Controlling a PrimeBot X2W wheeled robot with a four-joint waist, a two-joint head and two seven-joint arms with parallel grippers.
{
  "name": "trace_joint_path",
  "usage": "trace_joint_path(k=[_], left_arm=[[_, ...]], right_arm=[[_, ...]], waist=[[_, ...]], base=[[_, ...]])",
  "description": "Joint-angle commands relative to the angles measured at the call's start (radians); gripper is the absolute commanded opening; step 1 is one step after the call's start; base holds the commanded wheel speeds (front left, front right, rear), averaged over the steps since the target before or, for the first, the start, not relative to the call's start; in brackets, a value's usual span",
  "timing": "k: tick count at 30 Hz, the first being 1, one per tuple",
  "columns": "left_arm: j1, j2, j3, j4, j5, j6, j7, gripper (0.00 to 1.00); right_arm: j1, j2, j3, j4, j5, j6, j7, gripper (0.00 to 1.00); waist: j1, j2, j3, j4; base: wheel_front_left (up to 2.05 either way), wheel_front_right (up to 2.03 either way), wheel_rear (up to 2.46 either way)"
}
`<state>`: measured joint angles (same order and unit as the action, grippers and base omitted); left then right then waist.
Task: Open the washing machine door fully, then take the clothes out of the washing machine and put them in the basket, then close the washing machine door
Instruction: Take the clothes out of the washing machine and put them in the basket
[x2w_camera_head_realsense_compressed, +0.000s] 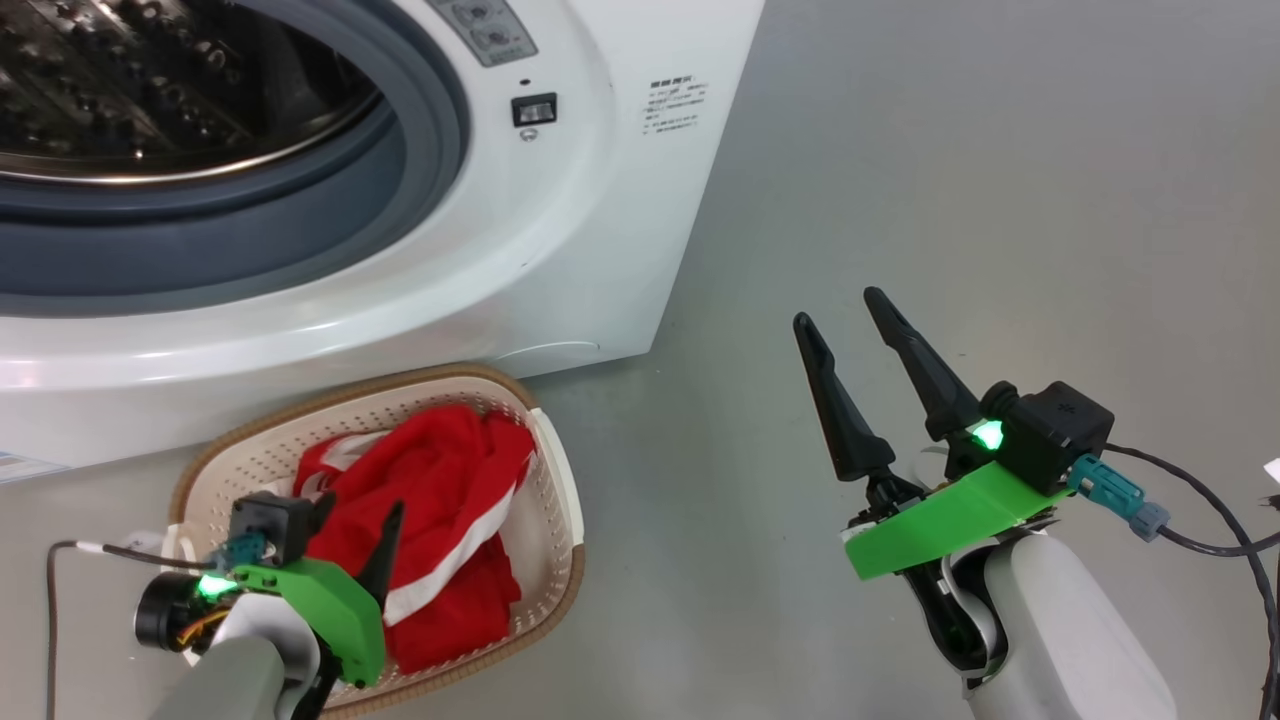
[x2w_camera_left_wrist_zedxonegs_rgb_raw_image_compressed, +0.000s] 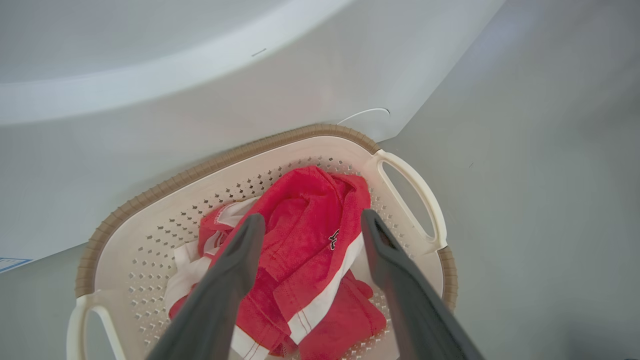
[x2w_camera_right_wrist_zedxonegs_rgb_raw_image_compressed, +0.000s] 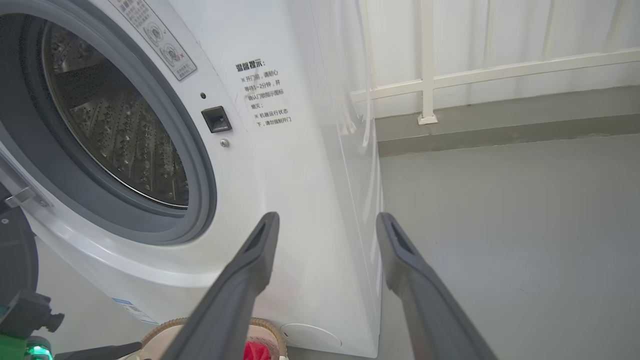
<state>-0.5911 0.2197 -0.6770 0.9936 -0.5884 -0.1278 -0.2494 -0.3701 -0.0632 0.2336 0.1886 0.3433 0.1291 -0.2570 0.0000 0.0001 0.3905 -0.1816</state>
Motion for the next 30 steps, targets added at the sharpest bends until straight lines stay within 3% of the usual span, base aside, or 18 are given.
trace_joint_path(k=[1, 11, 30], left_arm=[[-0.024, 0.038, 0.022, -0.015, -0.009, -0.003, -0.012, 1.0], [0.004, 0.067, 0.062, -0.115, -0.008, -0.003, -0.012, 1.0], [0.194, 0.087, 0.335, -0.476, 0.15, -0.001, -0.012, 1.0]], right_arm=[[-0.001, 0.012, 0.012, -0.027, -0.019, 0.002, -0.005, 1.0], [0.002, 0.013, 0.008, -0.02, -0.012, 0.002, -0.005, 1.0], [0.051, -0.007, -0.013, 0.016, 0.003, 0.002, -0.005, 1.0]], waist=[[0.0, -0.0001, -0.004, 0.005], [0.0, -0.0001, -0.039, 0.063], [0.0, -0.0001, -0.181, 0.182]], base=[[0.0, 0.0, 0.0], [0.0, 0.0, 0.0], [0.0, 0.0, 0.0]])
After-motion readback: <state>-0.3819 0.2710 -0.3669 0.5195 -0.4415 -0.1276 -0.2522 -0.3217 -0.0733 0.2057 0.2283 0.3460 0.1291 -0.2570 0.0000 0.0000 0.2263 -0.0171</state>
